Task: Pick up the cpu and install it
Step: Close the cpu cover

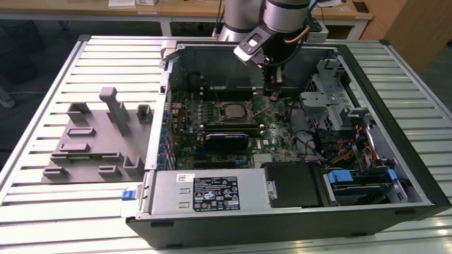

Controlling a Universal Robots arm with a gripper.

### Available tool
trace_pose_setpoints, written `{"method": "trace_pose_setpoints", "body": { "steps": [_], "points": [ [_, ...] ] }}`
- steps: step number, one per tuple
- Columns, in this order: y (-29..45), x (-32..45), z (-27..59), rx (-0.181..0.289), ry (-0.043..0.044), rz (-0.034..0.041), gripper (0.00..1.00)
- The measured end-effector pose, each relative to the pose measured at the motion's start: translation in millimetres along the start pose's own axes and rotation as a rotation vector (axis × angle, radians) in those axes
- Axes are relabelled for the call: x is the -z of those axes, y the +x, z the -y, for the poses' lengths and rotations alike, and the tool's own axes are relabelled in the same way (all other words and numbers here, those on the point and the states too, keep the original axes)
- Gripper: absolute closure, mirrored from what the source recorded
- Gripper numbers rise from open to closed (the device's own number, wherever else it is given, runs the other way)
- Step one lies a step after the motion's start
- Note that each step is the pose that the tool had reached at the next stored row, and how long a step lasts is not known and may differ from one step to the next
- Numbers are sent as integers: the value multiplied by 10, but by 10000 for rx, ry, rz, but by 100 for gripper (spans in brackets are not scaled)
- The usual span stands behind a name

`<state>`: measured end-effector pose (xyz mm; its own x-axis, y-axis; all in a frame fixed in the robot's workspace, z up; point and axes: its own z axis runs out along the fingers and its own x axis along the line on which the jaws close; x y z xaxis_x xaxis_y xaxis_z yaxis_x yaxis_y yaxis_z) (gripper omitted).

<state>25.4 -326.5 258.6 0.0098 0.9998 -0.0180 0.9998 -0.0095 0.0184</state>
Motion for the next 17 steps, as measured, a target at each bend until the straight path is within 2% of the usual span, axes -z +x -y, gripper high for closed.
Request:
{"method": "trace_pose_setpoints", "body": {
  "steps": [5, 13, 17],
  "points": [
    [4, -1, -100, 1, 7, 1, 89],
    [8, -14, -191, 1, 7, 1, 89],
    [9, -47, -221, 2, 7, 1, 89]
  ]
}}
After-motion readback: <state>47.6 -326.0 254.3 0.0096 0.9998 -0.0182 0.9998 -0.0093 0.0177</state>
